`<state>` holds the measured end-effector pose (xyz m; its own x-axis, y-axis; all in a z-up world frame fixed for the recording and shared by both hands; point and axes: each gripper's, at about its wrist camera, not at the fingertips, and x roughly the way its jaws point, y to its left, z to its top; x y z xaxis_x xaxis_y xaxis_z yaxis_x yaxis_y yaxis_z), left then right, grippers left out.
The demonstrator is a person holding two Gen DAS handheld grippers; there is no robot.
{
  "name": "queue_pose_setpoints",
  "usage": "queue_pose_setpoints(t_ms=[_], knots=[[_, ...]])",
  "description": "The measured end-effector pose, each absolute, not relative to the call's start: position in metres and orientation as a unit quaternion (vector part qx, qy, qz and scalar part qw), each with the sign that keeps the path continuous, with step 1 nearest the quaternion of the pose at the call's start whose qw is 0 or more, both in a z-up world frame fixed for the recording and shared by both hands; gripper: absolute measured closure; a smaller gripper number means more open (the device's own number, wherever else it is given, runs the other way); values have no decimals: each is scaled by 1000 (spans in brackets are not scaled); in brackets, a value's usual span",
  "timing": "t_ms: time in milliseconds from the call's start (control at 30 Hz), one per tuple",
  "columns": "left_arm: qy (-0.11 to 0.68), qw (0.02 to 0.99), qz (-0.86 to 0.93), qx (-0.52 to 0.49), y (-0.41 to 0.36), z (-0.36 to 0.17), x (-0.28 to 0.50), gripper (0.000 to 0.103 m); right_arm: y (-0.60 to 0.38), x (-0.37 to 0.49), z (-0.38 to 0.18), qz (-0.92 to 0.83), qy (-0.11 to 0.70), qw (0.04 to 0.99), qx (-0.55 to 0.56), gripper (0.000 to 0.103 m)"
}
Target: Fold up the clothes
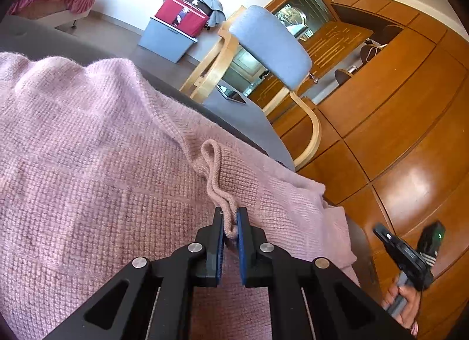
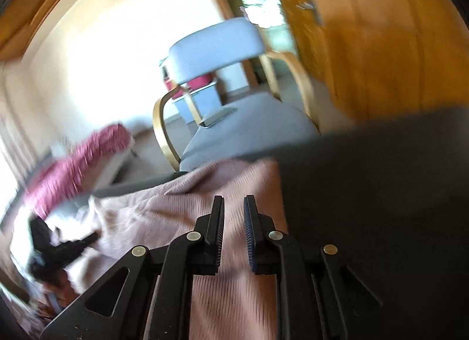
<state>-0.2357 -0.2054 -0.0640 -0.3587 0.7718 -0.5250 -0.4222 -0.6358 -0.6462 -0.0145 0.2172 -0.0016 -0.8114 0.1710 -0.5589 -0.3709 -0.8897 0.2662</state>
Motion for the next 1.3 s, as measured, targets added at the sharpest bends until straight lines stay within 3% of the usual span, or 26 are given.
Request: queue_pose_setpoints(t_ms=[100,233,367,433,533,733,900,1033,1300], knots=[[-208,366,800,-427,-207,-66,-238,96,221,-60,-21,923,163,156,-311,88],[-204,358,799,-438,-205,-69,-239,96,258,-81,-61,894,246,171,-332,88],[-194,350,801,-446,-201,-71,-241,96,285,-73,-83,881,307,174,-314,94],[-188,348,803,-446,-198,-70,-241,96,294,-68,-86,879,313,188,-307,101],[-185,346,804,-446,-195,-68,-242,96,300,-63,-91,876,327,186,-302,103],[-189,348,802,-447,-186,-66,-242,96,287,-55,-72,895,314,158,-274,97],[-192,349,800,-448,-182,-67,-244,96,232,-82,-48,933,221,67,-277,97],[-194,349,800,-448,-179,-66,-246,96,212,-102,-58,927,192,38,-319,97],[-186,341,805,-448,-172,-66,-250,96,277,-77,-88,878,354,105,-304,103]])
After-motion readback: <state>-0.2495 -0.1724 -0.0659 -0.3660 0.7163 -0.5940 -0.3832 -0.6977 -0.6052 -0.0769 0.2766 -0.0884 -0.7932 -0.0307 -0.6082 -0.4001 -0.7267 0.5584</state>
